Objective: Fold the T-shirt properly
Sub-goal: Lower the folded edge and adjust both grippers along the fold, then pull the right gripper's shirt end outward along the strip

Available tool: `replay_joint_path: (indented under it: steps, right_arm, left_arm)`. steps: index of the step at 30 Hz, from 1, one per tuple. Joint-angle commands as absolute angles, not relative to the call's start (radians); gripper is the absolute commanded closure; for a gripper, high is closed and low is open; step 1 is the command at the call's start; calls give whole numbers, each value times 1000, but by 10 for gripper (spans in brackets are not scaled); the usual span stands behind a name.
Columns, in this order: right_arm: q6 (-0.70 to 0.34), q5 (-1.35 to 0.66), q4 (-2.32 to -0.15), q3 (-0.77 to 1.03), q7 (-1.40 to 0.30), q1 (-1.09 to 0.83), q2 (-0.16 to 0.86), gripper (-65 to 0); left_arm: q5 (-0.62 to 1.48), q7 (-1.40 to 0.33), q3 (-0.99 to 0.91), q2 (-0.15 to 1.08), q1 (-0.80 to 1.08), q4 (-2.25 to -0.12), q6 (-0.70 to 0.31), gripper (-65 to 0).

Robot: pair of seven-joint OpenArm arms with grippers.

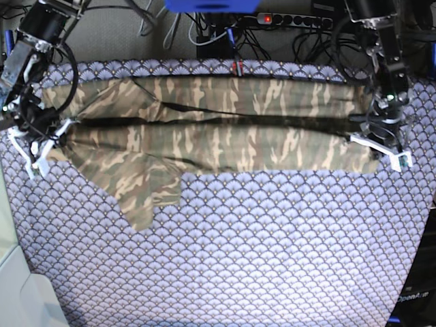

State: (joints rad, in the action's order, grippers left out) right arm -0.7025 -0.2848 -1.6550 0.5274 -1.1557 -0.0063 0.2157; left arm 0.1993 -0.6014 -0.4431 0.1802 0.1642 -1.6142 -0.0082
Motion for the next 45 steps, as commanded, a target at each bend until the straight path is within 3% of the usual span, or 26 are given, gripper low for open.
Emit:
replay_joint_path:
  steps: [1,21,29,31,35,37,40,45]
  right_arm:
    - [-698,-283,-1685,535,-1142,-7,232,-10]
    - [-698,-432,-1759,601,-1133,-151,239,-12]
    - [-698,-429,-1756,598,-1138,-159,234,-19]
    - [-698,-429,-1756,596,-1142,-162,234,-54]
    - [-698,-429,-1756,596,-1152,-165,234,-177]
    - [-698,-430,-1756,599,-1170,-165,239,-226]
    - [-698,-432,-1759,604,-1185,-165,243,-265]
    - [-698,-432,-1758,645,-1187,-165,269,-273]
  left_arm:
    - [193,-598,-461,191,156,-1646,-4,-4]
    - [191,-642,-503,186,191,-1666,-4,-4]
    - [191,-641,-499,196,185,-1532,-5,-6]
    - [191,-641,-495,196,183,-1509,-5,-40]
    - [193,-641,-495,196,189,-1503,-5,-235]
    - [193,-642,-496,193,191,-1512,-5,-291]
    - [193,-642,-501,194,194,-1523,-5,-292]
    - [194,-642,-503,196,226,-1558,-7,-294]
